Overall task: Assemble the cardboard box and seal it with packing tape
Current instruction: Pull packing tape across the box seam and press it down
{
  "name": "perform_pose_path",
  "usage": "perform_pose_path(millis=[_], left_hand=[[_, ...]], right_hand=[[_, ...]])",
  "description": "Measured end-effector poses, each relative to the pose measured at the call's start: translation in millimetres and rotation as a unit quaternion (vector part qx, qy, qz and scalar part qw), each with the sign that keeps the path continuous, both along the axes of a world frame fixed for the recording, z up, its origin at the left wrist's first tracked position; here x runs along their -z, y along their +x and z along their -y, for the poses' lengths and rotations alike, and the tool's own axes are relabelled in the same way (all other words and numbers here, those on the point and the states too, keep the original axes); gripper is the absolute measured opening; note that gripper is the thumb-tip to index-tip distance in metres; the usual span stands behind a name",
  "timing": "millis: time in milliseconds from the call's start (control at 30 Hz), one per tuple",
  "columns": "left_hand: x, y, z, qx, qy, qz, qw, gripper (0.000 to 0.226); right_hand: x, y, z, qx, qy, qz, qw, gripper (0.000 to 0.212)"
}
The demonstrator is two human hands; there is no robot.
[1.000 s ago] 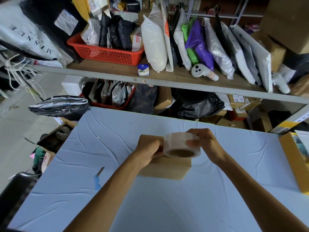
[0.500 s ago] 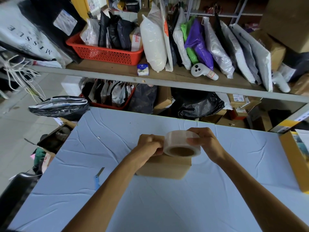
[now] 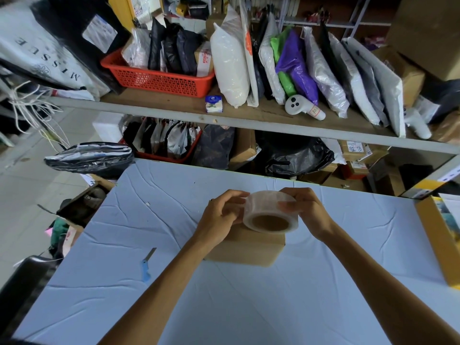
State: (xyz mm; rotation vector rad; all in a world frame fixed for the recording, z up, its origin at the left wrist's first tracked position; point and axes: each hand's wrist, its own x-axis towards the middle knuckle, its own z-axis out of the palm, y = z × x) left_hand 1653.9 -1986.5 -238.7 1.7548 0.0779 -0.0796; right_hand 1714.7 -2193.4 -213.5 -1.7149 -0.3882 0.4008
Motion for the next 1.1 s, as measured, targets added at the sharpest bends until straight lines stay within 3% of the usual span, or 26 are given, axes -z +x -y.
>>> perform_pose_path(millis=[167,400,667,900,1100], left_hand=[[-2,3,2,-0.036,0.088,0.053,0.994,0.017],[0,7,4,-0.058,0.077,0.064,0.993,0.003],[9,28,0,0.012,0.030,0.017,0.999,0.011],[15,31,4,-0.016,-0.010,0.018,1.000,0.014],[13,26,6,-0.051,0.020,0.033,0.998,0.014]], right_hand=[[3,2,2,0.001,-0.008,0.004,1.000,0.015],[2,1,2,0.000,-0.010,0.004,1.000,0.019],[0,0,5,-0.016,-0.012,-0.007,1.000,0.018],[3,2,7,-0.008,-0.018,-0.012,1.000,0.010],[3,3,8,0.001,-0.008,-0.017,1.000,0.010]])
